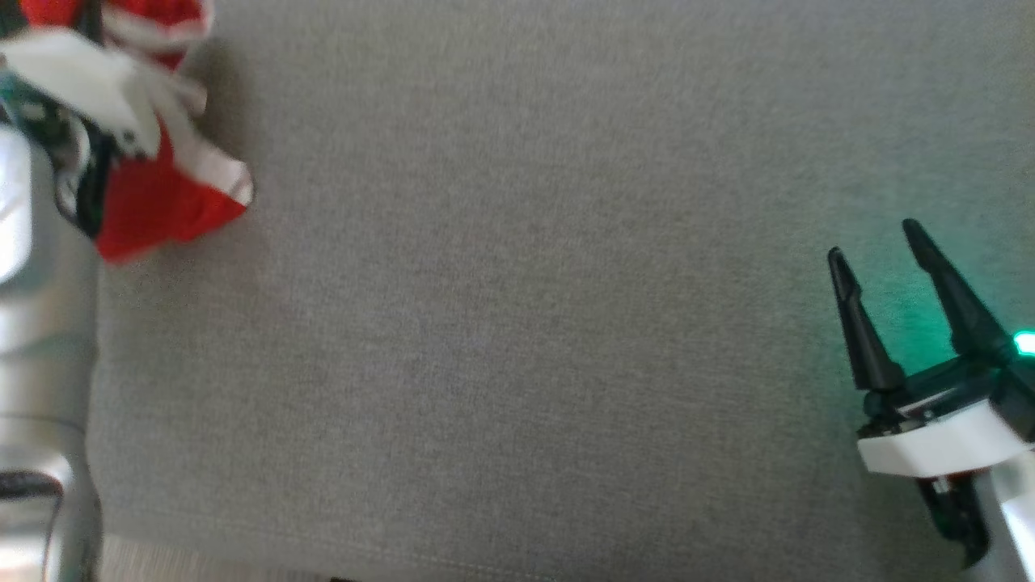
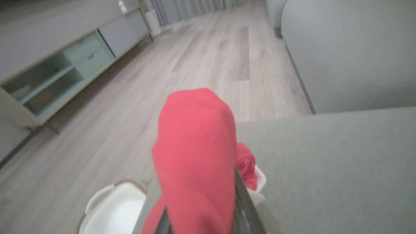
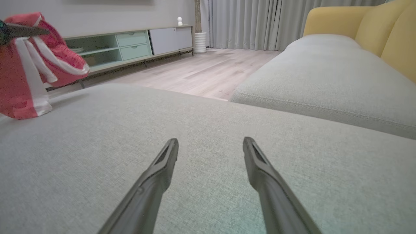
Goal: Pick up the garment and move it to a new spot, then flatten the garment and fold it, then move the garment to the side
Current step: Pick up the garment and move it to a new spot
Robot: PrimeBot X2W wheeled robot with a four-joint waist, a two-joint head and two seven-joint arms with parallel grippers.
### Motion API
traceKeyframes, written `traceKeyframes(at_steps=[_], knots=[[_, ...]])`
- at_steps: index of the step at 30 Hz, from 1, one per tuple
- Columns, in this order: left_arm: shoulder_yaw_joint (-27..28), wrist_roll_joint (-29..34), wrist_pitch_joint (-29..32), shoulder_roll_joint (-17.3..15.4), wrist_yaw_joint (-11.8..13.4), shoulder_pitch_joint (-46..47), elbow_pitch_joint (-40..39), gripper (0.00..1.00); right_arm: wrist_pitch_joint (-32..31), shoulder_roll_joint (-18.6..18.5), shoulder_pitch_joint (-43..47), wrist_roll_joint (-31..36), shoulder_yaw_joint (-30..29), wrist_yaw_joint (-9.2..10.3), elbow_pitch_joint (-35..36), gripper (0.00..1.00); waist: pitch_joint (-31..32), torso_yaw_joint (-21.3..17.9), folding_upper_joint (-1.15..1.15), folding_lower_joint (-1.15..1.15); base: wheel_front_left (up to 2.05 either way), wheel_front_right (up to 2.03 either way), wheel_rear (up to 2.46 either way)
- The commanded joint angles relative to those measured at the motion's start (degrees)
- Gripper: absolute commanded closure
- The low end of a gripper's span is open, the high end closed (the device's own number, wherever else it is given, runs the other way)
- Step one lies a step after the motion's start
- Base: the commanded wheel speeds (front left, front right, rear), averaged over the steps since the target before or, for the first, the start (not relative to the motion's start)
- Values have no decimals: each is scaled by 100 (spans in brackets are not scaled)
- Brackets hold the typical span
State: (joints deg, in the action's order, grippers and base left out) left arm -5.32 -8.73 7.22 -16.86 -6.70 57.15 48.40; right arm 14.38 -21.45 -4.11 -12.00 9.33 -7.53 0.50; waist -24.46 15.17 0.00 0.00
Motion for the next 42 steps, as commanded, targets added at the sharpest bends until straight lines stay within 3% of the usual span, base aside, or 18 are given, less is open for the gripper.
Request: traceKeyframes(at_steps=[1,5,12,17,25,29,36,37,38,39,42], knots=[[-24,47,-237,-429,-42,475,-311,100,58,36,5,37,118,4,116,0,397,-128,0,0,0,0,0],[-741,-97,-503,-281,-74,861,-654,100,60,346,57,25,97,4,81,0,903,-427,0,0,0,0,0],[-2631,-1353,-679,-412,-77,1160,-1858,100,61,842,270,41,97,4,82,0,1553,-1316,0,0,0,0,0],[-3592,-2326,-679,-435,-78,1023,-2436,100,62,1001,387,35,89,4,136,0,1690,-1928,0,0,0,0,0],[-4225,-3039,-1445,189,-68,-68,-2203,100,62,1179,416,27,40,4,243,0,1339,-2466,0,0,0,0,0],[-4521,-2820,-2061,523,81,-922,-1705,100,62,1253,352,21,109,4,241,0,1118,-2644,0,0,0,0,0],[-4549,-2582,-2217,923,141,-2058,-1297,100,62,1327,368,14,-13,4,205,0,1110,-2626,0,0,0,0,0],[-4472,-2538,-2218,952,148,-2200,-1334,97,62,1330,391,18,-40,4,187,0,1152,-2588,0,0,0,0,0],[-4389,-2467,-2219,962,179,-2332,-1377,60,62,1339,418,22,-68,4,173,0,1207,-2540,0,0,0,0,0],[-4290,-2357,-2220,963,248,-2447,-1460,0,62,1348,451,22,-92,4,156,0,1278,-2483,0,0,0,0,0],[-3844,-2017,-2221,960,592,-2874,-1920,0,62,1362,573,24,-113,4,82,0,1556,-2293,0,0,0,0,0]])
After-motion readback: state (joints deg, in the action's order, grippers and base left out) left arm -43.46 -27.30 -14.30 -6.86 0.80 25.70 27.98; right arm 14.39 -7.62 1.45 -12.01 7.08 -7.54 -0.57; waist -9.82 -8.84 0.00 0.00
